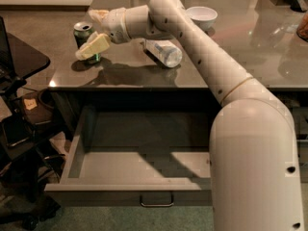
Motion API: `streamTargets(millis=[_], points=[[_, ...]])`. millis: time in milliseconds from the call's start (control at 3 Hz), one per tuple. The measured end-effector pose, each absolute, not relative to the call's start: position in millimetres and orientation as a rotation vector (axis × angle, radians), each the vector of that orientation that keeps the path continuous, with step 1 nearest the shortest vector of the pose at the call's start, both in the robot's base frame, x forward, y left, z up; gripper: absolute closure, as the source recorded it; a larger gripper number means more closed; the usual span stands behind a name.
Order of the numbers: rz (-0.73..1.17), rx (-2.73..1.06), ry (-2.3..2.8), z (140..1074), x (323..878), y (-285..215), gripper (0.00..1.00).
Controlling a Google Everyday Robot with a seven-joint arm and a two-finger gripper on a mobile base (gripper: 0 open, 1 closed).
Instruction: Place green can into top drawer
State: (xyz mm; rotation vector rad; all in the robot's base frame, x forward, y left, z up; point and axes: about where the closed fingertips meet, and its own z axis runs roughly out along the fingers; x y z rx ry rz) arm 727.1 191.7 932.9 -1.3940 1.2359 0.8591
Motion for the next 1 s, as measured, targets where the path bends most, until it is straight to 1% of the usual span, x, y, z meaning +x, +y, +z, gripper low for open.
streamTargets(millis=[333, 667, 1000], points=[[0.95, -1.391, 1.201, 915.3, 718.0, 219.1, 0.0], [0.955, -1.39, 1.199, 914.2, 717.6, 220.4, 0.0], [0.955, -1.39, 1.199, 914.2, 717.6, 220.5, 0.19]])
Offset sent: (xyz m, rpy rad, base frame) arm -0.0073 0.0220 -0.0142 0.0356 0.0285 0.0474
